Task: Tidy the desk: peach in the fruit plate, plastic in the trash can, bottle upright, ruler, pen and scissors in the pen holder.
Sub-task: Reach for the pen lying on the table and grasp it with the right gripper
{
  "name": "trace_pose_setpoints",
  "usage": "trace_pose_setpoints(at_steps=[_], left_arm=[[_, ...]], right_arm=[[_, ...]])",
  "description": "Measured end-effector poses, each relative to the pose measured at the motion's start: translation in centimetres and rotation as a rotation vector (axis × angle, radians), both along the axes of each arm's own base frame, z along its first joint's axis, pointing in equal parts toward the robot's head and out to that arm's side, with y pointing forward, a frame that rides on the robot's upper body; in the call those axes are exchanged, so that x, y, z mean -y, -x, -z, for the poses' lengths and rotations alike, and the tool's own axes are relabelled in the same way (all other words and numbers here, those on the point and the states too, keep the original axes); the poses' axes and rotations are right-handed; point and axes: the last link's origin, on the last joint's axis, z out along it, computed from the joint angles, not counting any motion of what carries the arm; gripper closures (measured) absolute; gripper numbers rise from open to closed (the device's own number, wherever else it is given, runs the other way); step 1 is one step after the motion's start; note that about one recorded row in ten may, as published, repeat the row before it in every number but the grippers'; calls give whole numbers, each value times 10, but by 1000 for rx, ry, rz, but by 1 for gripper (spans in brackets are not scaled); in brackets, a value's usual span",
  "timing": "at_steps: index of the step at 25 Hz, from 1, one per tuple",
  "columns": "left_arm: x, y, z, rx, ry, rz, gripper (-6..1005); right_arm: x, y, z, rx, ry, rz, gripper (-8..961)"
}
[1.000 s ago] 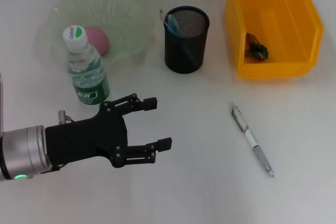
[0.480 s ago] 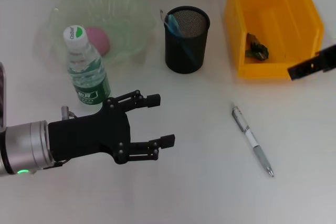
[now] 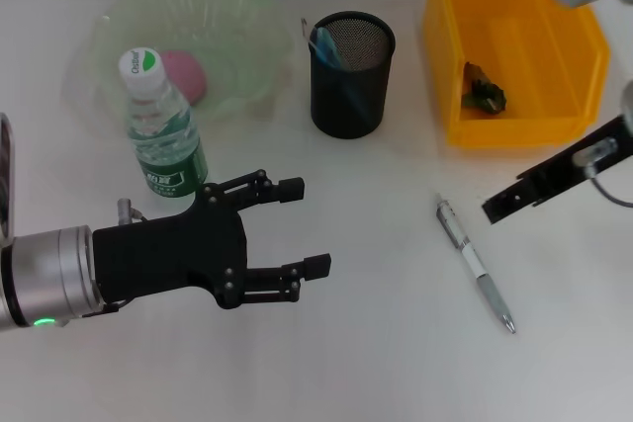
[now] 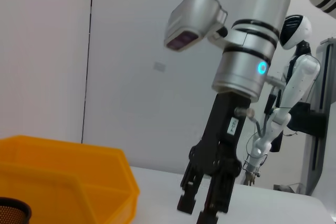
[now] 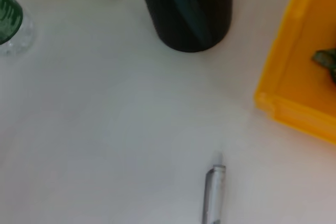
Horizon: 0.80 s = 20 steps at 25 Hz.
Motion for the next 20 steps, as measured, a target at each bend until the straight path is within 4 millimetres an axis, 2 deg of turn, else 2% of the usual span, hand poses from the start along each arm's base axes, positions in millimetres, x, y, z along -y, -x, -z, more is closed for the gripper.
trace_pose_setpoints(at_steps=[2, 3, 4, 5, 9, 20], left_arm=[[0, 0, 0, 0, 0, 0, 133], [0, 0, 0, 0, 0, 0, 133], [0, 0, 0, -1, -1, 0, 133], [0, 0, 0, -1, -1, 0, 133], [1, 1, 0, -1, -3, 0, 133], [2, 3, 0, -2, -5, -5, 133]], right_arm=[[-5, 1, 16, 12, 22, -11, 183], [-5, 1, 16, 12, 22, -11, 183], [-7, -1, 26, 22, 43, -11, 182], [-7, -1, 26, 22, 43, -11, 182], [-11, -10, 47, 50, 94, 12, 185], [-15, -18, 60, 61, 108, 18, 194]])
